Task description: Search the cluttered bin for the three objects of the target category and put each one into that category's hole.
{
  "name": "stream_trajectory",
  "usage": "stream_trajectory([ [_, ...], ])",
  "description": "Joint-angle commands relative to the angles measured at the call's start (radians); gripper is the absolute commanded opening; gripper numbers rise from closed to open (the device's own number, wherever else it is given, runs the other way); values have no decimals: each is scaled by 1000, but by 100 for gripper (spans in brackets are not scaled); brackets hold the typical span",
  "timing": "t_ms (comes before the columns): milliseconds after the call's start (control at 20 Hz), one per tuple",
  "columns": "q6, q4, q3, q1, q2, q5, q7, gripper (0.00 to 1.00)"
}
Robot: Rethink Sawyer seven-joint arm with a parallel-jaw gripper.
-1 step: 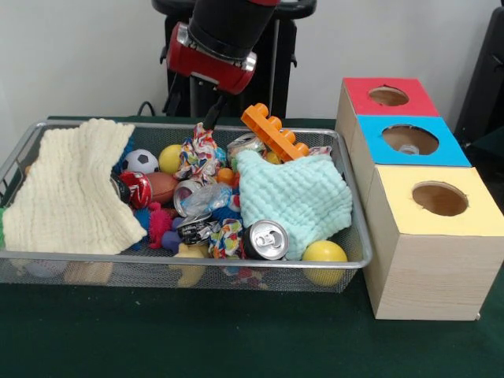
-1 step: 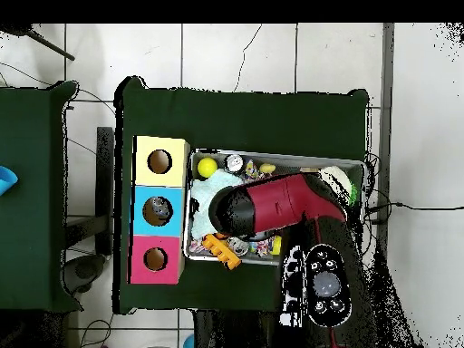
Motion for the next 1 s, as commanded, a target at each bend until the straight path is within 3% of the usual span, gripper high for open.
stream_trajectory([
  [50,-175,-1,-62,31,116,-60,230,100],
  [400,-257,3,-108,74,160,26,251,100],
  [700,-345,36,-82,59,183,126,246,100],
  [1000,-357,53,-94,61,179,175,218,100],
])
